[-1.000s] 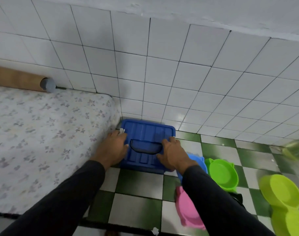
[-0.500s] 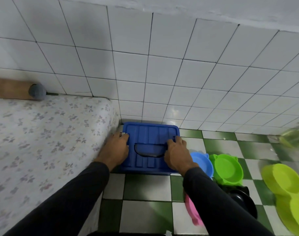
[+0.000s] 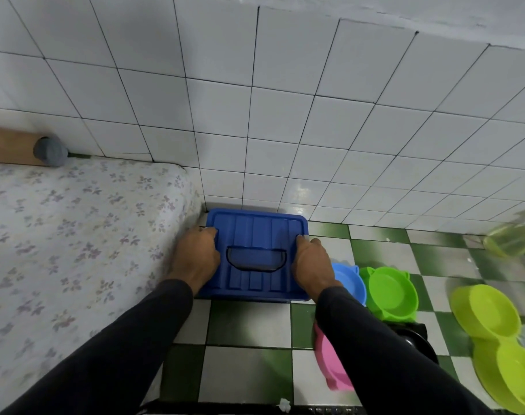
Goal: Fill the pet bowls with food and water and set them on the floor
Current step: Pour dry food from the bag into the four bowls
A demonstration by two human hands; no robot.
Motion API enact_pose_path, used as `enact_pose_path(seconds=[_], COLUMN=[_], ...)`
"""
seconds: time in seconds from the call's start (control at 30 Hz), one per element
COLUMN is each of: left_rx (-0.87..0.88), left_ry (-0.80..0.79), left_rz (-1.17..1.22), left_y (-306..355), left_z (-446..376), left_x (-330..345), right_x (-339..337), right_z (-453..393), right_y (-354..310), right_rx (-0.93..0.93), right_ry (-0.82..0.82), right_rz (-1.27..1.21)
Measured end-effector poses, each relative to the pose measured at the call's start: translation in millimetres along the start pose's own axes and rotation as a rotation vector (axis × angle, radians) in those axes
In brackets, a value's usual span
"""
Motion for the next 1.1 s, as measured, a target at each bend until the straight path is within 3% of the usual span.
enact_pose_path(seconds=[0.37,0.57,0.8,0.93,1.1], left_rx=[-0.123,-0.389,-0.61,-0.582,-0.309], left_ry=[0.149,0.25,0.287,0.288,0.289], left_rz=[0.211,0.605,0.873,0.821,0.557], left_y=[-6,-32,-46,-47,-34], left_z=[6,6,5,7,12], left_x=[-2,14,24,24,12], right_x=[0,0,2,3,-4], right_z=[-9,-11,-19,-19,-9], right_y=[2,3,32,39,36], right_rx=[0.048,0.095,0.312,0.314,0.153], right_ry=[0.006,-0.011,-0.107,-0.1,0.06], right_rz=[-0.108,-0.168,-0.669,-0.683,-0.429])
Point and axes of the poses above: each hand's wrist, its own z-axis away from the middle knuckle, its own x-axis out of the palm, y = z × x, the point moved 5 cm from there along -z, towards the middle knuckle, and after that the axes turned 12 degrees about x, right-handed, at the moved point
